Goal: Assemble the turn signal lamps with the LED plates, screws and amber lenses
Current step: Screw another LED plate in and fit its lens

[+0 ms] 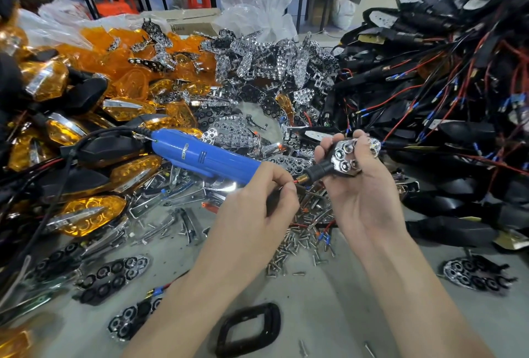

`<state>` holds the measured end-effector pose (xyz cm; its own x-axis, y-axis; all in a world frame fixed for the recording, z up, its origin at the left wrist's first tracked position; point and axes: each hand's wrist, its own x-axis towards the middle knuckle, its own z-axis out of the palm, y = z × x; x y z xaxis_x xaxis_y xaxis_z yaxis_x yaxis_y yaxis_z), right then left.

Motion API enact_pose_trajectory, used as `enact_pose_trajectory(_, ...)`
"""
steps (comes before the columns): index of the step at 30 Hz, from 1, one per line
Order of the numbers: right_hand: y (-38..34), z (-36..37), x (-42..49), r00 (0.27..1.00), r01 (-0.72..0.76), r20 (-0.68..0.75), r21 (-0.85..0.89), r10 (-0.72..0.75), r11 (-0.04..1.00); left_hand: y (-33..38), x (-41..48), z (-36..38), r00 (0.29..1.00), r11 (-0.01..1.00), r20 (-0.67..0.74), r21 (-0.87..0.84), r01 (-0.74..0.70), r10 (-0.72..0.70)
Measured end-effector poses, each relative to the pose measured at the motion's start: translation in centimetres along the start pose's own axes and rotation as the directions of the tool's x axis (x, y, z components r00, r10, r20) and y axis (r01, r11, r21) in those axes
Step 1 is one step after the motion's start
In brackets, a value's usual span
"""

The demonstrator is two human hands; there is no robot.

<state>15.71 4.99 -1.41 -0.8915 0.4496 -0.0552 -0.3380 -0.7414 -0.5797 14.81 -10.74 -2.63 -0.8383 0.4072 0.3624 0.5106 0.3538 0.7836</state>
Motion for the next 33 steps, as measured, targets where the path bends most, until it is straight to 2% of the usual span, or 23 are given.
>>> enact_pose_trajectory(9, -0.11, 0.0, -0.16, 1.0, 0.002, 0.023, 0.04, -0.003, 0.999, -0.03, 0.01, -0.37, 1.0, 0.966, -0.001, 0.258, -0.025, 0.026)
enact_pose_trajectory(17, 0.18, 0.06, -0.19, 0.999, -0.035, 0.008, 0.092, 0.034, 0.995, -0.03, 0.02, -0.26, 0.999, 0.984, 0.026, 0.177, -0.022, 0.018)
enact_pose_trajectory(33, 0.52, -0.21, -0.04, 0.996, -0.076, 0.043, 0.085, 0.073, 0.993, -0.34, 0.01, -0.12, 0.999, 0.988, 0.022, 0.148, -0.037, 0.034)
